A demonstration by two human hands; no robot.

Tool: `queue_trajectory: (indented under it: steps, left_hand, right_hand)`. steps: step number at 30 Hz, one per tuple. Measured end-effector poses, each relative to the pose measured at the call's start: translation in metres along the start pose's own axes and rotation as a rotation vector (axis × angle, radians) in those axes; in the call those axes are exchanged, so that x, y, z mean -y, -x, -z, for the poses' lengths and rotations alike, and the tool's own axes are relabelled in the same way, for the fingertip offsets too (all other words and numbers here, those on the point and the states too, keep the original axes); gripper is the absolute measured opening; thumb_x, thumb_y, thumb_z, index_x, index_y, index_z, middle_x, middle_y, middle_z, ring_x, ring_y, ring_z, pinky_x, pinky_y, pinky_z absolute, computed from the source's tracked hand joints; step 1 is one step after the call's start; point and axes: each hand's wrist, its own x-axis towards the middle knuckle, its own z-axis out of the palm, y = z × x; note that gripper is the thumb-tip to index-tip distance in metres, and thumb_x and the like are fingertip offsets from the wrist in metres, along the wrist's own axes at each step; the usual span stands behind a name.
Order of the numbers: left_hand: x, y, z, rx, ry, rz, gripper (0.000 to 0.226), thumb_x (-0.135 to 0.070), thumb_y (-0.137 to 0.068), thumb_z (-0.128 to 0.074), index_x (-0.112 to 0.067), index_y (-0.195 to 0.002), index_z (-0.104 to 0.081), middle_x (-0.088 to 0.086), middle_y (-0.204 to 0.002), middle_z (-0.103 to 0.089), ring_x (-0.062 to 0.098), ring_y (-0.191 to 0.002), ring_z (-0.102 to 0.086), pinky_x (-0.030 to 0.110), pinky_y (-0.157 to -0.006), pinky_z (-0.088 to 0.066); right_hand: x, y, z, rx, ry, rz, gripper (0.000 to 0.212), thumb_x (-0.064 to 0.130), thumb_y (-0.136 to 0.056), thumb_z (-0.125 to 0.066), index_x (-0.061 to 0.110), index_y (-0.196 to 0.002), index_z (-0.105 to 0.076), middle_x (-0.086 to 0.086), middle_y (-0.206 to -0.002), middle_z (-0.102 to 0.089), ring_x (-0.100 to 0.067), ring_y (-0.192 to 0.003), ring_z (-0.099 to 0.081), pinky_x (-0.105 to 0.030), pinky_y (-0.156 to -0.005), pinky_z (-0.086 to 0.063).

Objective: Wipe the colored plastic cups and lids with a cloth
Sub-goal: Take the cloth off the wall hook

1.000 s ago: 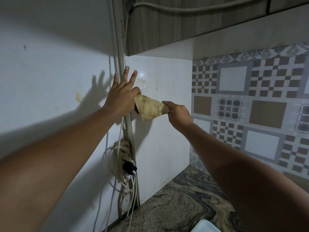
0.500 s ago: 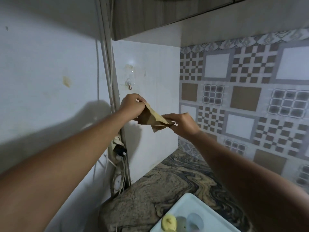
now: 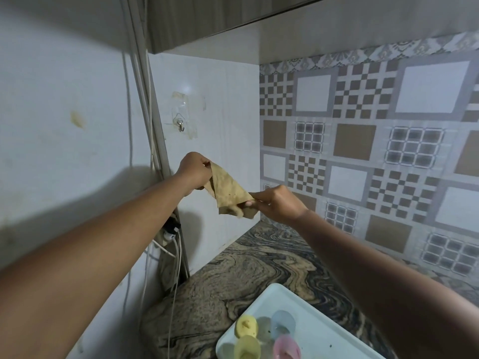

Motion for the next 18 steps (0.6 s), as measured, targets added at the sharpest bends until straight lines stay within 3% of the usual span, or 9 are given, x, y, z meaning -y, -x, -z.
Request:
queue_trajectory:
  steps: [4, 7, 9, 11, 14, 18]
  left_hand:
    - [0.005, 0.006, -0.001, -0.003, -0.149, -0.110, 0.018, -0.004, -0.097, -0.053, -0.008, -0.094, -0.071, -0.003, -0.084, -0.060, 0.016, -0.061, -0.054, 0.023, -0.048, -0.041]
    - [0.012, 0.010, -0.005, 0.079, -0.230, -0.157, 0.015, -0.006, -0.096, -0.058, -0.011, -0.098, -0.072, 0.002, -0.101, -0.065, 0.021, -0.079, -0.063, 0.024, -0.058, -0.047]
    - [0.016, 0.013, -0.009, 0.137, -0.250, -0.164, 0.018, -0.007, -0.098, -0.056, -0.013, -0.101, -0.073, 0.003, -0.108, -0.066, 0.026, -0.091, -0.065, 0.028, -0.067, -0.050]
    - [0.017, 0.019, -0.013, 0.181, -0.254, -0.170, 0.023, -0.006, -0.100, -0.049, -0.012, -0.101, -0.072, 0.003, -0.106, -0.065, 0.022, -0.087, -0.062, 0.025, -0.062, -0.046]
    - [0.019, 0.027, -0.018, 0.246, -0.269, -0.139, 0.025, -0.004, -0.100, -0.041, -0.009, -0.101, -0.065, 0.005, -0.099, -0.060, 0.015, -0.077, -0.053, 0.025, -0.059, -0.039]
    - [0.018, 0.036, -0.030, 0.350, -0.167, 0.060, 0.018, -0.007, -0.094, -0.040, -0.006, -0.084, -0.055, 0.009, -0.081, -0.051, 0.021, -0.068, -0.047, 0.031, -0.061, -0.039]
  right_hand:
    - [-0.006, 0.014, 0.002, 0.064, 0.071, -0.122, 0.037, 0.048, -0.101, -0.048, 0.030, -0.114, -0.077, -0.001, -0.068, -0.073, -0.027, -0.061, -0.065, -0.033, -0.056, -0.052]
    - [-0.007, 0.019, 0.003, 0.098, 0.049, -0.349, 0.028, 0.031, -0.100, -0.055, 0.022, -0.088, -0.078, -0.003, -0.069, -0.071, -0.026, -0.064, -0.065, -0.036, -0.059, -0.055]
    - [-0.005, 0.021, 0.004, 0.040, -0.018, -0.506, 0.031, 0.020, -0.099, -0.054, 0.014, -0.070, -0.066, -0.007, -0.064, -0.064, -0.026, -0.059, -0.058, -0.035, -0.055, -0.048]
    - [-0.003, 0.022, 0.006, -0.026, -0.115, -0.615, 0.028, 0.012, -0.096, -0.051, 0.006, -0.071, -0.061, -0.012, -0.064, -0.063, -0.023, -0.057, -0.052, -0.032, -0.052, -0.040]
    - [0.006, 0.014, 0.013, -0.068, -0.238, -0.652, 0.022, 0.012, -0.099, -0.046, 0.005, -0.084, -0.060, -0.007, -0.074, -0.061, -0.016, -0.065, -0.050, -0.032, -0.056, -0.038]
    - [0.018, -0.009, 0.023, 0.004, -0.299, -0.701, 0.032, 0.021, -0.104, -0.038, 0.010, -0.076, -0.051, -0.005, -0.076, -0.055, -0.024, -0.075, -0.055, -0.035, -0.060, -0.049]
